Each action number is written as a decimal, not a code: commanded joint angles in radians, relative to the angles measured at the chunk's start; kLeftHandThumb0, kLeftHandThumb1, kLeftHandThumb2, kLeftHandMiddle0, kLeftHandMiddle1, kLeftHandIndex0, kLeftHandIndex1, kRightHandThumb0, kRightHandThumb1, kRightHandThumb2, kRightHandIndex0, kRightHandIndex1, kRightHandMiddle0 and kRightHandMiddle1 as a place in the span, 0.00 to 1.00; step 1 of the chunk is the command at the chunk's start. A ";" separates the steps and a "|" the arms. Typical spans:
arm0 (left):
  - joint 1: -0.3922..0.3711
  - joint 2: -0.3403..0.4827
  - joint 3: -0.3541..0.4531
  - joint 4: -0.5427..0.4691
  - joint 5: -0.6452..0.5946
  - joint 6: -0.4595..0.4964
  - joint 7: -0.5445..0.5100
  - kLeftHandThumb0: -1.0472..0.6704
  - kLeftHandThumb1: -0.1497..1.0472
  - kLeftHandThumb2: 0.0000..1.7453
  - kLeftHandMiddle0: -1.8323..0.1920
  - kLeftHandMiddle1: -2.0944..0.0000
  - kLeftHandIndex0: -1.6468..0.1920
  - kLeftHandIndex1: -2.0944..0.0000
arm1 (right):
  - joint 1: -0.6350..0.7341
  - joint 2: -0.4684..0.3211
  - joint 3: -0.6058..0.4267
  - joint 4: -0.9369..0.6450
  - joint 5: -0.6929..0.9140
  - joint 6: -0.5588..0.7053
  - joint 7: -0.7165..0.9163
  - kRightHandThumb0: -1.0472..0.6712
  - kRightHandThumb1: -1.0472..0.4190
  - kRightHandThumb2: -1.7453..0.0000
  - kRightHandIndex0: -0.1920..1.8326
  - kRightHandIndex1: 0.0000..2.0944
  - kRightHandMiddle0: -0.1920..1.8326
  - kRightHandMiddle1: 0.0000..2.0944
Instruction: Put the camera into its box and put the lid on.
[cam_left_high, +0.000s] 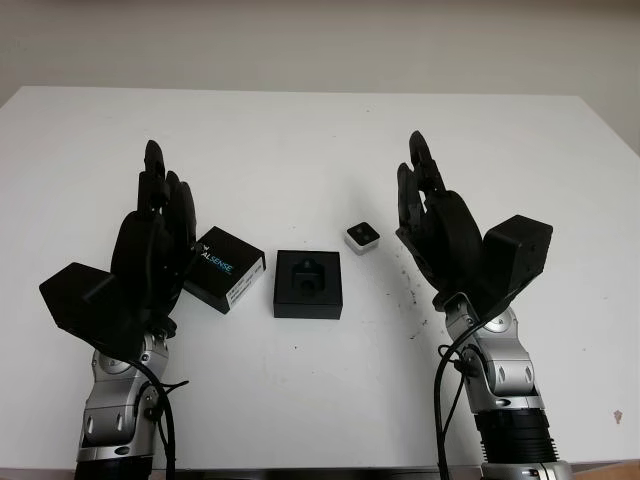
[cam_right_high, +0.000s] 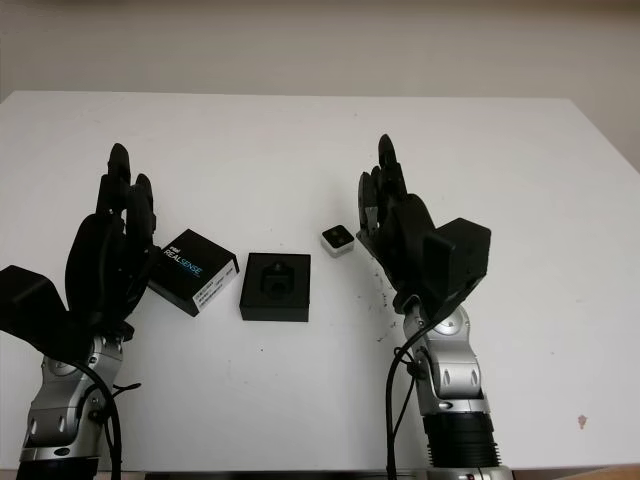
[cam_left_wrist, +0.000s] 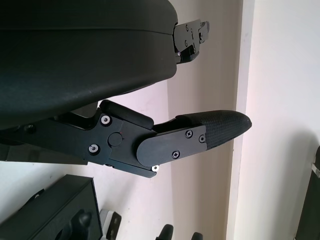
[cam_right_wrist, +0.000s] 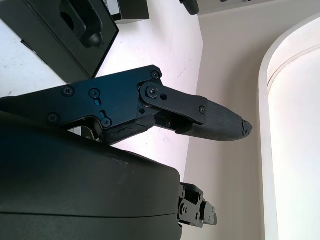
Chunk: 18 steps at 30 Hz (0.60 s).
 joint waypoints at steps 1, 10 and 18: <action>-0.026 0.002 0.008 0.001 0.006 -0.015 0.009 0.18 1.00 0.37 1.00 1.00 1.00 1.00 | -0.024 -0.007 -0.006 0.007 0.007 -0.004 0.002 0.20 0.00 0.61 0.01 0.02 0.01 0.02; -0.034 -0.038 0.006 -0.006 0.005 -0.032 0.060 0.19 1.00 0.36 1.00 1.00 1.00 1.00 | -0.028 -0.025 -0.027 0.018 0.021 -0.011 0.017 0.20 0.00 0.63 0.02 0.03 0.03 0.03; -0.017 -0.030 0.013 -0.003 0.000 -0.041 0.044 0.20 1.00 0.36 1.00 1.00 1.00 1.00 | -0.233 -0.190 -0.011 0.125 -0.065 -0.023 0.098 0.26 0.05 0.95 0.10 0.06 0.11 0.09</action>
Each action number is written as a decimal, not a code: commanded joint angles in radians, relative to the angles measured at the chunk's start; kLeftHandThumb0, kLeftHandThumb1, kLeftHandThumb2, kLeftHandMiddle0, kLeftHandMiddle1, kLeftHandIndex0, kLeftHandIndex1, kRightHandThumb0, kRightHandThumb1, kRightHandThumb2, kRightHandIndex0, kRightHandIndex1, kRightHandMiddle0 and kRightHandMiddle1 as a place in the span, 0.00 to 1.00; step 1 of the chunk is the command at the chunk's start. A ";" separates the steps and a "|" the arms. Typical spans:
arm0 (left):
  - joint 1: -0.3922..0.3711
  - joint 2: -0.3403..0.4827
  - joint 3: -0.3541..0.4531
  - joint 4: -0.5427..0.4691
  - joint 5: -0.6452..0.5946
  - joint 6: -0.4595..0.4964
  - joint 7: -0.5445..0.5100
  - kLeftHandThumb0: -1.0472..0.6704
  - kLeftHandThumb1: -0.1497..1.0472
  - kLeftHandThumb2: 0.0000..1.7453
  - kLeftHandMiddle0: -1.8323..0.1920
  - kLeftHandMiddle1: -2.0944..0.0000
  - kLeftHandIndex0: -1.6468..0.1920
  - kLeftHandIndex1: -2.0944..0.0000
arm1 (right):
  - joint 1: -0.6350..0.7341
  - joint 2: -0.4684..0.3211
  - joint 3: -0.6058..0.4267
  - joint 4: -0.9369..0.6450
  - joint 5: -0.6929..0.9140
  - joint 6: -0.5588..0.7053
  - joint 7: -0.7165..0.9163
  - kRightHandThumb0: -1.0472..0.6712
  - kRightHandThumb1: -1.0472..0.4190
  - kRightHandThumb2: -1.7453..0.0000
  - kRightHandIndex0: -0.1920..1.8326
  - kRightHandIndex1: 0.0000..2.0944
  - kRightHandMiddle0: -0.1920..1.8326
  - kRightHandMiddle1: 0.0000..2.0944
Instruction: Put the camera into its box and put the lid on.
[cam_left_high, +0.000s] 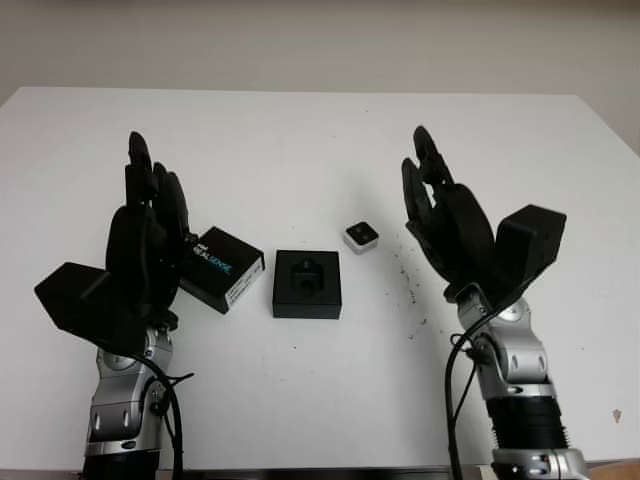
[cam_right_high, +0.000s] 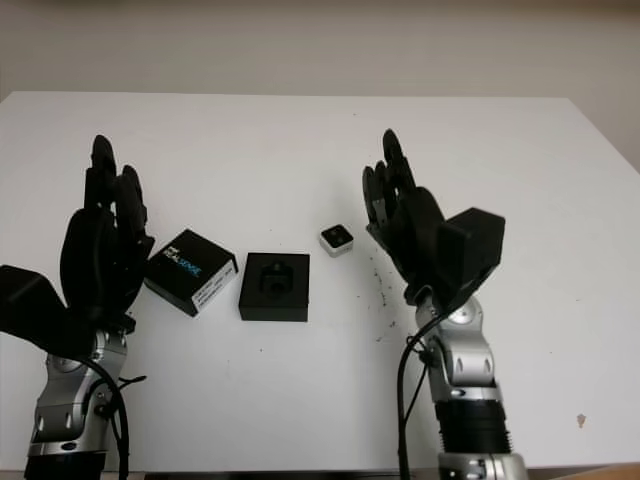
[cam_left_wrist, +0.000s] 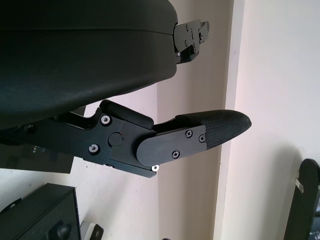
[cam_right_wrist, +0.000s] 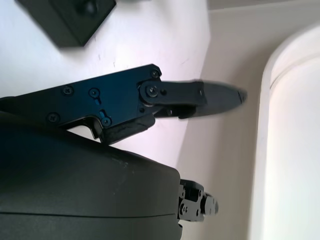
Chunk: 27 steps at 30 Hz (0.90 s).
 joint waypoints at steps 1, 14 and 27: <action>0.001 0.002 -0.003 -0.014 0.005 -0.001 -0.001 0.20 1.00 0.36 1.00 1.00 1.00 1.00 | -0.104 -0.073 0.028 0.064 -0.050 -0.052 0.037 0.29 0.07 0.97 0.11 0.07 0.12 0.10; -0.007 0.002 -0.007 0.002 0.016 -0.004 -0.005 0.20 1.00 0.35 1.00 1.00 1.00 1.00 | -0.450 -0.343 0.335 0.563 -0.554 -0.488 0.073 0.30 0.19 0.97 0.26 0.09 0.21 0.20; -0.005 0.001 -0.006 -0.009 0.014 0.021 -0.006 0.19 1.00 0.34 1.00 1.00 1.00 1.00 | -0.503 -0.361 0.492 0.646 -0.775 -0.581 0.016 0.37 0.22 0.97 0.31 0.07 0.32 0.06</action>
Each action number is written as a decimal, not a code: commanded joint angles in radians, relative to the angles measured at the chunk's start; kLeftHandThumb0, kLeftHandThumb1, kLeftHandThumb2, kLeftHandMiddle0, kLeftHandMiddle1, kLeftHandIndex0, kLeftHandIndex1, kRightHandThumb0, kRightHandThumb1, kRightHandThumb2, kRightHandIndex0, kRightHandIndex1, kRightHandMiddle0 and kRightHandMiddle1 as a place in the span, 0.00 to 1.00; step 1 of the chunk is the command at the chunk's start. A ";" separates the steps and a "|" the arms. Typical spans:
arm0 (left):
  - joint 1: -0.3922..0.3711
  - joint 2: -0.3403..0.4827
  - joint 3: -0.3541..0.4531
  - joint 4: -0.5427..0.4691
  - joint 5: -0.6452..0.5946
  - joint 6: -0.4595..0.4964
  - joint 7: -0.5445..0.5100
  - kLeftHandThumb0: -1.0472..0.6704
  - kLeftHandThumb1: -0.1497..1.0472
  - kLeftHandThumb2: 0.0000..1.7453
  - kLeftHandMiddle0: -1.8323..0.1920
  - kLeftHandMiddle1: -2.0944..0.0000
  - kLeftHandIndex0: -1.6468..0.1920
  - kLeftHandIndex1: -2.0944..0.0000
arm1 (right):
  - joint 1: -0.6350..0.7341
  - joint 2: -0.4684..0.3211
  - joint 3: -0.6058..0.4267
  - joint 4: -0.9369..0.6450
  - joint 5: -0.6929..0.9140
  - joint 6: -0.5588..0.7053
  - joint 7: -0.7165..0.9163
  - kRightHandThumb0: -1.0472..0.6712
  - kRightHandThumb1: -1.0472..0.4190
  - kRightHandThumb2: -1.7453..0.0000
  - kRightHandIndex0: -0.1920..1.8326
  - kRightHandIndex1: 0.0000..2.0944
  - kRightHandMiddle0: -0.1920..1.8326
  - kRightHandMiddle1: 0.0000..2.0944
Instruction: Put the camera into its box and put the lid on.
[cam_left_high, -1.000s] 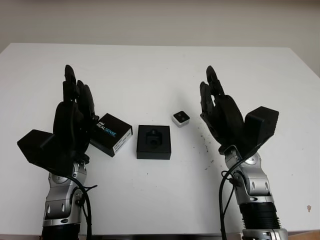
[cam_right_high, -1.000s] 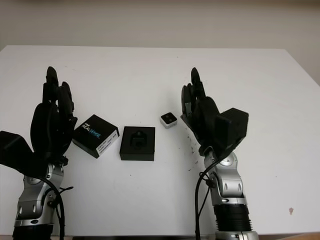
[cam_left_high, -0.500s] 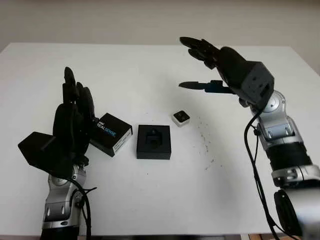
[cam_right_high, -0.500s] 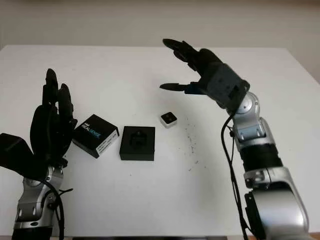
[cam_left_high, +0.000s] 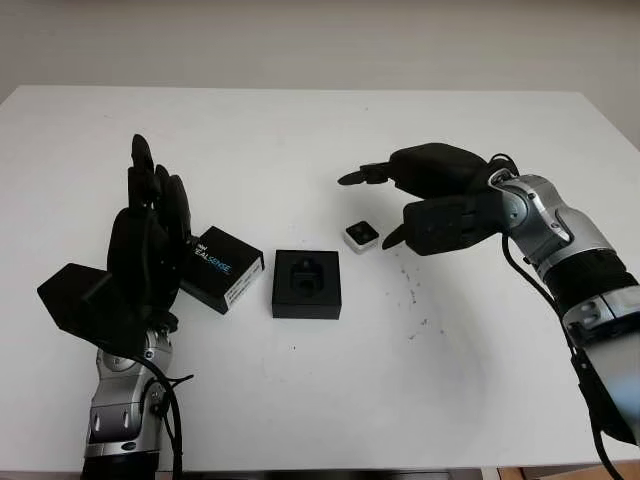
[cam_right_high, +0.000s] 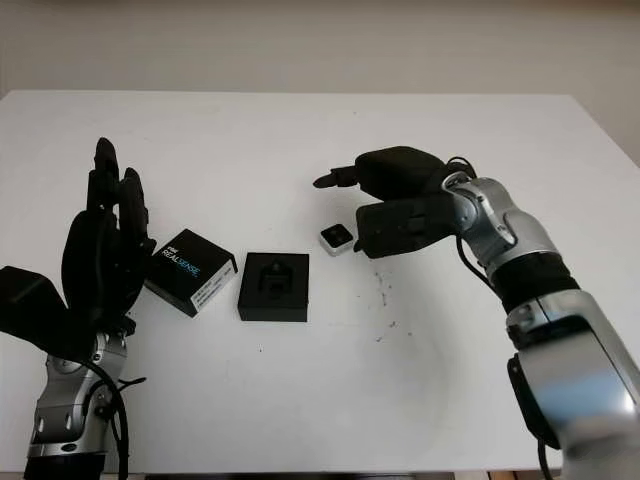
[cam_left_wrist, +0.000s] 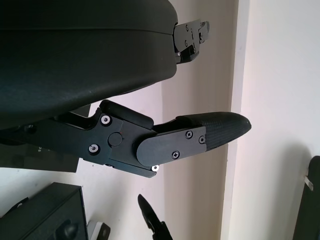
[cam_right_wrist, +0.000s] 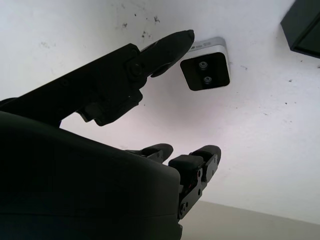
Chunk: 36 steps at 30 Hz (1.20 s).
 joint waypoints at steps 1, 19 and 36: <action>-0.006 0.001 -0.003 -0.009 0.000 0.003 0.000 0.19 1.00 0.34 1.00 1.00 1.00 1.00 | -0.025 -0.013 0.014 0.010 -0.018 -0.017 -0.017 0.37 0.22 0.97 0.32 0.07 0.32 0.06; 0.004 0.005 0.002 -0.015 0.000 -0.004 -0.016 0.20 1.00 0.34 1.00 1.00 1.00 1.00 | -0.041 0.013 0.064 0.156 -0.056 -0.116 -0.165 0.34 0.20 0.97 0.36 0.07 0.37 0.05; 0.003 0.008 0.006 -0.018 -0.003 0.000 -0.017 0.20 1.00 0.33 1.00 1.00 1.00 1.00 | -0.066 0.057 0.076 0.314 -0.034 -0.149 -0.205 0.29 0.17 0.97 0.19 0.51 0.26 0.31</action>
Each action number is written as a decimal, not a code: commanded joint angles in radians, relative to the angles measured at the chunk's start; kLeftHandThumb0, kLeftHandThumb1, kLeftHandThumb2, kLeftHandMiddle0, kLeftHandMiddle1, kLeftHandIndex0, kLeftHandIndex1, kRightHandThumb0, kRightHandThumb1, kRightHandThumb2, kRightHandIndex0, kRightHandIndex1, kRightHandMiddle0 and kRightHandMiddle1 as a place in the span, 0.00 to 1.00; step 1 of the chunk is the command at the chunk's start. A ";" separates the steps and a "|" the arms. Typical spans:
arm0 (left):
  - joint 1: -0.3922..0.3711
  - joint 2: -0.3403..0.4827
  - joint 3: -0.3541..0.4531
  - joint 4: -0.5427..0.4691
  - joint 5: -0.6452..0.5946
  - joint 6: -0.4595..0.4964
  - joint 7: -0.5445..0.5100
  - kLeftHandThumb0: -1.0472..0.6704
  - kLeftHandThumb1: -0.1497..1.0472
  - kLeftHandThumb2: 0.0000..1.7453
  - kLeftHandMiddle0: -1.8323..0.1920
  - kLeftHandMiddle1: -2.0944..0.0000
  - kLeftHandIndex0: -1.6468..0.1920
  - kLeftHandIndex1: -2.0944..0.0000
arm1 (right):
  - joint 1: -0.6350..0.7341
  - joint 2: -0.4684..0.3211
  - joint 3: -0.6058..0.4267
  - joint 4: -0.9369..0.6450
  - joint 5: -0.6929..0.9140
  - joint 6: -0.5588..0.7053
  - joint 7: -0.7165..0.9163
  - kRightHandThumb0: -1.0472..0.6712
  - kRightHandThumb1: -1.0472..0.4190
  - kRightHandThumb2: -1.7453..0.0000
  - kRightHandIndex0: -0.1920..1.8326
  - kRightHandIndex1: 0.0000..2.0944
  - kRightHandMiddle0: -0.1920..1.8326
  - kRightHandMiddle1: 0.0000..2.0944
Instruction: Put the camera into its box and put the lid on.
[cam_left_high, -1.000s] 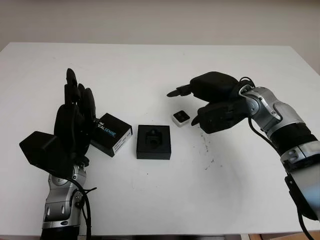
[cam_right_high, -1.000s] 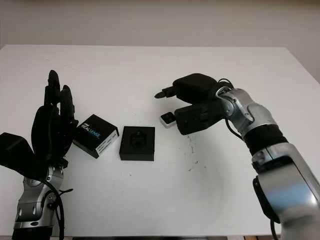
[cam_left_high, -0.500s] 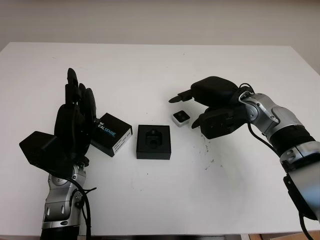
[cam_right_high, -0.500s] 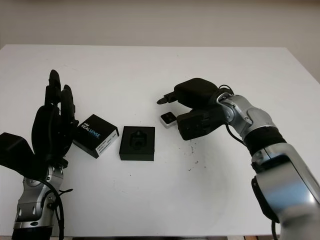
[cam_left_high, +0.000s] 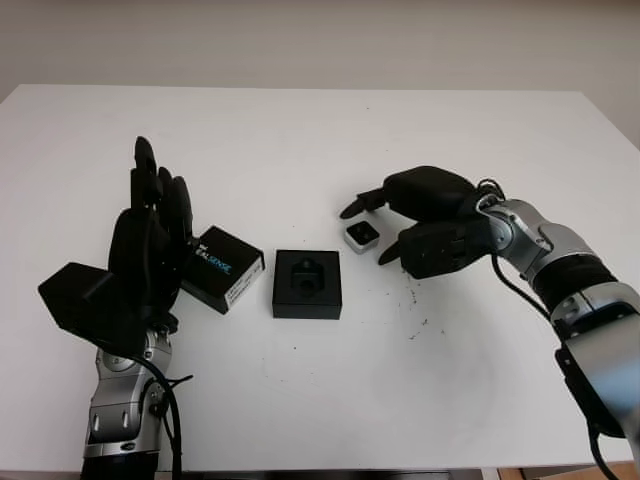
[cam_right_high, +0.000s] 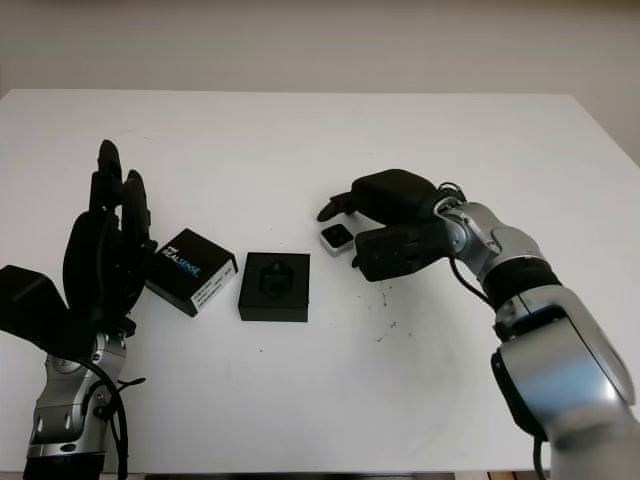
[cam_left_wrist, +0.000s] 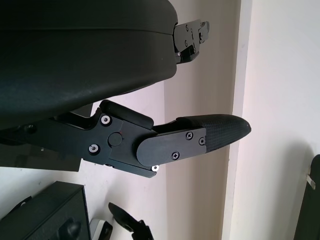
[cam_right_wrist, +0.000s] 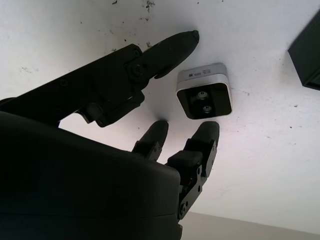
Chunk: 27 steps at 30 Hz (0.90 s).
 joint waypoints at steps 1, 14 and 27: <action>0.002 0.005 0.003 -0.019 -0.001 0.000 0.002 0.20 1.00 0.33 1.00 1.00 1.00 1.00 | -0.023 0.008 0.006 0.011 -0.001 -0.006 -0.008 0.29 0.17 0.97 0.18 0.52 0.25 0.32; 0.004 0.006 0.005 -0.021 -0.004 -0.006 0.001 0.19 1.00 0.32 1.00 1.00 1.00 1.00 | -0.019 0.021 0.018 0.033 -0.002 -0.017 -0.032 0.34 0.15 0.97 0.21 0.54 0.28 0.38; 0.007 0.003 0.008 -0.025 -0.002 -0.011 0.008 0.20 1.00 0.31 1.00 1.00 1.00 1.00 | -0.032 0.014 0.077 0.059 -0.073 -0.042 -0.142 0.38 0.12 0.97 0.16 0.81 0.31 0.50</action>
